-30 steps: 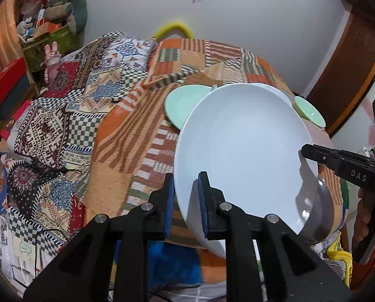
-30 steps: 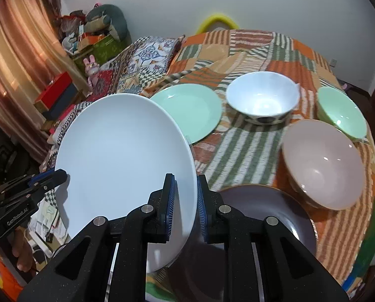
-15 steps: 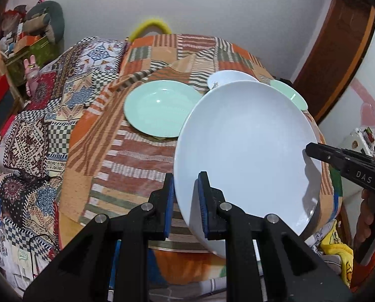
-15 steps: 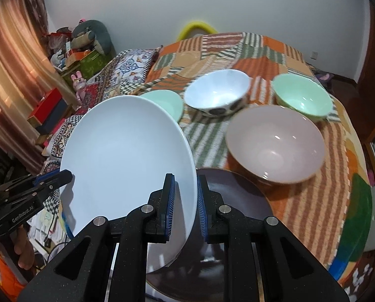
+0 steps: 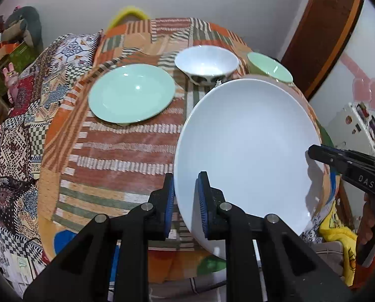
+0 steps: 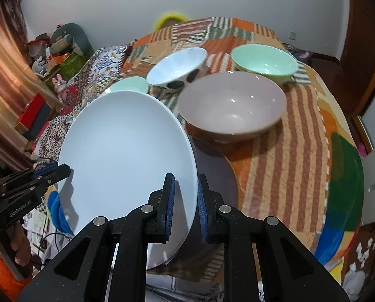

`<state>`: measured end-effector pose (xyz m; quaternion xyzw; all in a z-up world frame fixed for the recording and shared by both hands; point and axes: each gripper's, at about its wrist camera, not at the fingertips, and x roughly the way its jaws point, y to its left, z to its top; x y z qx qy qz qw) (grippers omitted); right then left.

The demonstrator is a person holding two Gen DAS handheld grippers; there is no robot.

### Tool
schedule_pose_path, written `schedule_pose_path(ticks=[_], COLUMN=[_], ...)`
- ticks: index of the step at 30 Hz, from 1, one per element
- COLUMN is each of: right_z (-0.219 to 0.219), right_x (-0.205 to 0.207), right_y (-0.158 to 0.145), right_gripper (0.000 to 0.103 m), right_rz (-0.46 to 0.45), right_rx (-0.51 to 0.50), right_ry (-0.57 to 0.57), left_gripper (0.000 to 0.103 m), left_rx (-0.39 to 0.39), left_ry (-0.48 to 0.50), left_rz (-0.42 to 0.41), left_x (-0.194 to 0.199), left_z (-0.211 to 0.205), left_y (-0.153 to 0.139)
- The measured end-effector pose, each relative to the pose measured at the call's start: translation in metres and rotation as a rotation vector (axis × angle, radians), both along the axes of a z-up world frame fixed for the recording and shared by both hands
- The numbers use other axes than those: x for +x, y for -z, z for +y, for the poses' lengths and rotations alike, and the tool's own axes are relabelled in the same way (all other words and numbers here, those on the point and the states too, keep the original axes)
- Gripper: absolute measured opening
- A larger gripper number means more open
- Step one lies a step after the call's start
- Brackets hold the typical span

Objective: Organize plates and bowls
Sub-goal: 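Lift the white plate with both grippers and carry it toward the purple plate, then lower the white plate onto the purple plate and open both grippers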

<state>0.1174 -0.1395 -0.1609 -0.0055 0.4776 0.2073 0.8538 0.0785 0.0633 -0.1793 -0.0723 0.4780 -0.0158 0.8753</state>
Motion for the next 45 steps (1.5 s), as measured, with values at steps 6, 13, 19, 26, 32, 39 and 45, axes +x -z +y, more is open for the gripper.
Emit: schedule_pose_path(ticks=[6,13,19,26,32,39,45], right_z=[-0.018,-0.025,-0.027,-0.027,-0.029,-0.027,-0.028], right_x=[-0.004,-0.007,-0.006,-0.001,0.005,0.01,0.014], right_y=[0.005,0.014,0.021,0.026,0.029,0.035,0.039], right_gripper=[0.017,0.017,0.018,0.019,0.019,0.019,0.019], right_rz=[0.019,0.043,0.069,0.086,0.096,0.108,0.114], right_rx=[0.009,0.004,0.012,-0.003,-0.016,-0.023,-0.013], right_ry=[0.04,0.053,0.06,0.074,0.09,0.091,0.09], left_gripper=[0.018,0.018,0.018,0.018,0.018,0.018,0.018], left_rx=[0.012,0.015,0.007,-0.024,-0.005,-0.005,0.008], left_ry=[0.043,0.062,0.07,0.075,0.093,0.096,0.093], left_rz=[0.03,0.057,0.087,0.113,0.108,0.11,0.107], left_x=[0.008,0.014,0.018,0.028,0.034,0.04,0.044], left_z=[-0.016,-0.022,-0.024,-0.023,-0.03,-0.027,-0.028], left_y=[0.012,0.023,0.031,0.042,0.045,0.047,0.049])
